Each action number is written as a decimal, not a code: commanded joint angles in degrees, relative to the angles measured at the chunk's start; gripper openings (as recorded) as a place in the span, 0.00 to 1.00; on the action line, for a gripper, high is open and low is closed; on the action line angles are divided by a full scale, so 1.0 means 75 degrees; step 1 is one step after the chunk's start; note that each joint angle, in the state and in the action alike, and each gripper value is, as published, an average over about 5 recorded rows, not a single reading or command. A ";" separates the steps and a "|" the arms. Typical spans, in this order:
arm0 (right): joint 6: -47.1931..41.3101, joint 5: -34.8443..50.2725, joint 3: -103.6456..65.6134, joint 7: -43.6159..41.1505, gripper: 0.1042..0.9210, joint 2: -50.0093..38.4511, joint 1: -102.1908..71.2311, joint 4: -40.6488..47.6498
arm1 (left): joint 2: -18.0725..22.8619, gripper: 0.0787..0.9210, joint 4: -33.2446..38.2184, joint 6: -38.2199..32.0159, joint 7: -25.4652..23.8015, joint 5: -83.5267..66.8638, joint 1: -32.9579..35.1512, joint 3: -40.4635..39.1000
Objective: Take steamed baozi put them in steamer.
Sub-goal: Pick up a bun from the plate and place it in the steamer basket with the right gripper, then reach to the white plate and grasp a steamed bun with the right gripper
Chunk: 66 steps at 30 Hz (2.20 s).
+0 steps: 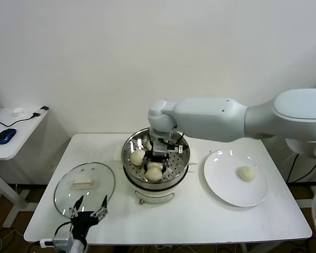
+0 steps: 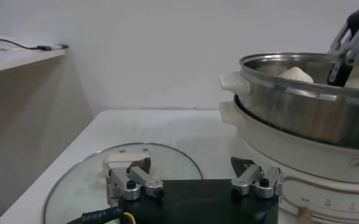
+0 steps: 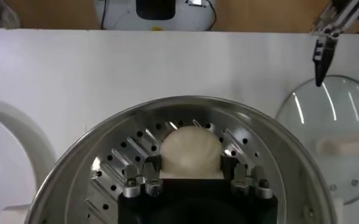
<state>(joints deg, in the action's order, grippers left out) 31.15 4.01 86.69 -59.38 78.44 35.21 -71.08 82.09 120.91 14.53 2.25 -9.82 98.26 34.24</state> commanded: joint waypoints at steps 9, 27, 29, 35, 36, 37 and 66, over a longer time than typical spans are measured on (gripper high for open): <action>0.0589 0.0323 -0.0208 0.0024 0.87 0.0100 0.0234 0.0413 | -0.0008 0.88 -0.0005 0.0015 0.0004 0.0010 -0.0023 -0.0005; -0.2149 0.3065 0.3227 -0.1340 0.88 -0.3758 0.3576 0.1096 | 0.0003 0.88 0.0083 -0.0006 -0.0015 0.0008 0.0012 -0.0031; -0.2737 0.2741 0.3394 -0.1196 0.88 -0.4367 0.3351 0.1010 | 0.0024 0.88 0.0084 0.0000 -0.0023 0.0004 -0.0004 -0.0029; -0.3907 0.2368 0.2689 -0.0726 0.88 -0.5609 0.1774 0.0734 | 0.0067 0.88 0.0082 0.0006 -0.0050 0.0018 -0.0007 -0.0026; -0.4128 0.2353 0.2440 -0.0643 0.88 -0.5725 0.1438 0.0715 | 0.0078 0.88 0.0083 0.0008 -0.0054 0.0031 -0.0001 -0.0025; -0.4284 0.2320 0.2189 -0.0579 0.88 -0.5800 0.1138 0.0720 | 0.0092 0.88 0.0085 0.0012 -0.0057 0.0050 0.0008 -0.0022; -0.4868 0.0444 -0.2905 0.0672 0.88 -0.4629 -0.3669 0.3181 | 0.0193 0.88 -0.0011 -0.0003 -0.0035 0.0290 0.0181 0.0032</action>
<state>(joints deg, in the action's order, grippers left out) -4.16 9.55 72.82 -56.68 42.04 14.12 -51.46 83.69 120.89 14.55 1.94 -7.72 99.50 34.49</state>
